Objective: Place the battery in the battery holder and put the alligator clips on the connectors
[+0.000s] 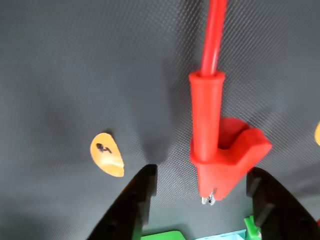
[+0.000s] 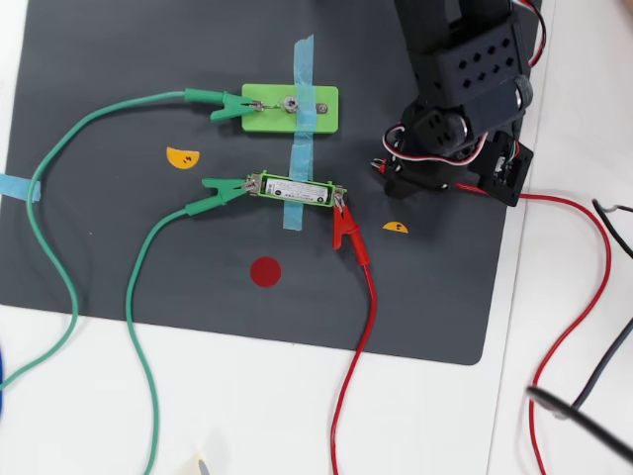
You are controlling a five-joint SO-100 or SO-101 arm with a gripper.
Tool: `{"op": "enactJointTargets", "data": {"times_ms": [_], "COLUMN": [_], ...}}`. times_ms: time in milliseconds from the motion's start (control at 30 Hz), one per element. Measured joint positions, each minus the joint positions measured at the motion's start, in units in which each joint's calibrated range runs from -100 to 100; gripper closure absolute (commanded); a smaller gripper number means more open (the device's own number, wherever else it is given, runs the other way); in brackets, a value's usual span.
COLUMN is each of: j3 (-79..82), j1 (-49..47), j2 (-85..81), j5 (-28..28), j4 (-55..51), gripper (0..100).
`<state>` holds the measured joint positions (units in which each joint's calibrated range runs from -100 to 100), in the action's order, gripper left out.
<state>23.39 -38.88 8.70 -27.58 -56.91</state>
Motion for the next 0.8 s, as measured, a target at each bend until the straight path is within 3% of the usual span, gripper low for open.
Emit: {"op": "enactJointTargets", "data": {"times_ms": [800], "j3": [-1.1], "j1": [-4.2], "j2": [0.2], "j5": [-1.0], "j4": [2.6], "gripper": [80]}}
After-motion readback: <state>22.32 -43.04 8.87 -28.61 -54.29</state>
